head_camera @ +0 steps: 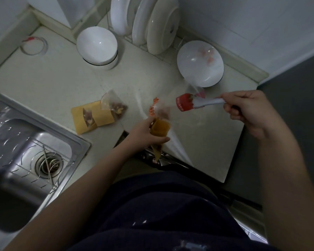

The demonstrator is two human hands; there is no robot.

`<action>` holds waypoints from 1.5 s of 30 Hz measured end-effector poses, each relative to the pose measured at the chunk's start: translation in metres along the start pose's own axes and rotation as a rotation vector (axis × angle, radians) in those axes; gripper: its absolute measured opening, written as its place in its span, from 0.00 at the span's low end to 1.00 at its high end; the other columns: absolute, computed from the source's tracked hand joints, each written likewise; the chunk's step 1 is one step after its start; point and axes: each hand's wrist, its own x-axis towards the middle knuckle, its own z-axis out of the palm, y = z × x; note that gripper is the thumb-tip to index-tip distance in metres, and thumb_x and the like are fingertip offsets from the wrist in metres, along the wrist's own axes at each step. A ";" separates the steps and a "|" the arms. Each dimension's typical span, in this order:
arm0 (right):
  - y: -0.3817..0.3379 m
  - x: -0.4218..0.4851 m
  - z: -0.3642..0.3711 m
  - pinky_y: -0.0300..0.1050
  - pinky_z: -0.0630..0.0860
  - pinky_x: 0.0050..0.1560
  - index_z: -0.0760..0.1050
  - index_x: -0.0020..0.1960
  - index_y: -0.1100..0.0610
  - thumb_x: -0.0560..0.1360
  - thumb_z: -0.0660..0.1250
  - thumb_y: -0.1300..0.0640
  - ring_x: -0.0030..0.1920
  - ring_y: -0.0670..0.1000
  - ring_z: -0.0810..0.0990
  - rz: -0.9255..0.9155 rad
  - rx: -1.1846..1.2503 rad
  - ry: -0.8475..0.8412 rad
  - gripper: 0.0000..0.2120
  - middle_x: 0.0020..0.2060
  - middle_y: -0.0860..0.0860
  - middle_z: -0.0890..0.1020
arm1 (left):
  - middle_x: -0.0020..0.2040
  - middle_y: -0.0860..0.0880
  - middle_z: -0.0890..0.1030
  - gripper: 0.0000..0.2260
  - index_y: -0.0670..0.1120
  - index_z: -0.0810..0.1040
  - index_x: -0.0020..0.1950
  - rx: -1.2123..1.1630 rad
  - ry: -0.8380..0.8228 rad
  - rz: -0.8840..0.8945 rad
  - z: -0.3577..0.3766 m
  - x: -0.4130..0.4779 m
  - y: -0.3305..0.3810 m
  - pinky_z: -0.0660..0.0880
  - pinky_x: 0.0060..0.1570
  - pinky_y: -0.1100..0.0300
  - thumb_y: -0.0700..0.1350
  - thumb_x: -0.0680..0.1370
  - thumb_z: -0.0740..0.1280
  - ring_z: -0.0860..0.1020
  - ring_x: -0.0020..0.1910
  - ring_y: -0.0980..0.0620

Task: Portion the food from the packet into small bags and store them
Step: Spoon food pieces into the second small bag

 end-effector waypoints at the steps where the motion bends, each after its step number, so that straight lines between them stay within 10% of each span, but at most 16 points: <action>1: 0.000 -0.001 0.001 0.34 0.63 0.23 0.84 0.43 0.58 0.77 0.67 0.59 0.24 0.44 0.65 0.000 0.027 0.003 0.08 0.25 0.50 0.75 | 0.53 0.64 0.72 0.34 0.60 0.66 0.68 -0.009 0.014 0.011 -0.001 -0.002 0.001 0.75 0.44 0.64 0.58 0.65 0.77 0.75 0.53 0.58; 12: -0.008 -0.008 0.020 0.34 0.64 0.23 0.82 0.43 0.59 0.77 0.66 0.58 0.24 0.44 0.65 -0.032 0.200 0.063 0.08 0.24 0.48 0.74 | 0.66 0.50 0.72 0.38 0.50 0.65 0.74 -0.031 0.127 0.048 -0.012 -0.019 -0.002 0.78 0.58 0.46 0.52 0.68 0.78 0.75 0.61 0.48; 23: -0.032 -0.029 0.048 0.36 0.61 0.24 0.84 0.42 0.58 0.77 0.65 0.61 0.24 0.46 0.64 -0.128 0.044 -0.051 0.10 0.24 0.52 0.73 | 0.61 0.55 0.75 0.34 0.53 0.70 0.68 -0.025 0.346 0.189 -0.022 -0.032 0.027 0.72 0.51 0.68 0.58 0.66 0.76 0.74 0.58 0.60; 30: -0.035 -0.045 0.076 0.37 0.65 0.28 0.80 0.34 0.54 0.78 0.66 0.55 0.24 0.44 0.68 -0.453 -0.483 -0.023 0.14 0.23 0.47 0.73 | 0.63 0.52 0.74 0.36 0.51 0.67 0.72 0.133 0.413 0.229 -0.030 -0.041 0.038 0.75 0.60 0.47 0.57 0.67 0.75 0.73 0.62 0.52; 36: -0.028 -0.048 0.094 0.49 0.79 0.32 0.83 0.50 0.63 0.77 0.67 0.62 0.34 0.57 0.82 -1.007 -0.881 0.018 0.07 0.37 0.56 0.84 | 0.64 0.53 0.74 0.35 0.50 0.67 0.72 0.058 0.434 0.193 -0.030 -0.042 0.041 0.75 0.61 0.48 0.54 0.68 0.76 0.73 0.63 0.53; 40: -0.027 -0.045 0.094 0.39 0.75 0.36 0.83 0.49 0.62 0.78 0.66 0.61 0.34 0.44 0.78 -0.918 -0.679 0.145 0.08 0.35 0.49 0.82 | 0.62 0.53 0.76 0.33 0.50 0.70 0.69 -0.042 0.445 0.129 -0.032 -0.038 0.039 0.78 0.58 0.52 0.52 0.67 0.77 0.75 0.60 0.56; 45: -0.023 -0.041 0.089 0.36 0.64 0.26 0.84 0.44 0.49 0.78 0.65 0.55 0.25 0.43 0.67 -0.338 -0.039 0.210 0.10 0.26 0.46 0.74 | 0.62 0.53 0.73 0.37 0.52 0.65 0.72 -0.277 0.614 0.026 -0.040 -0.023 0.023 0.76 0.52 0.68 0.50 0.67 0.79 0.75 0.58 0.57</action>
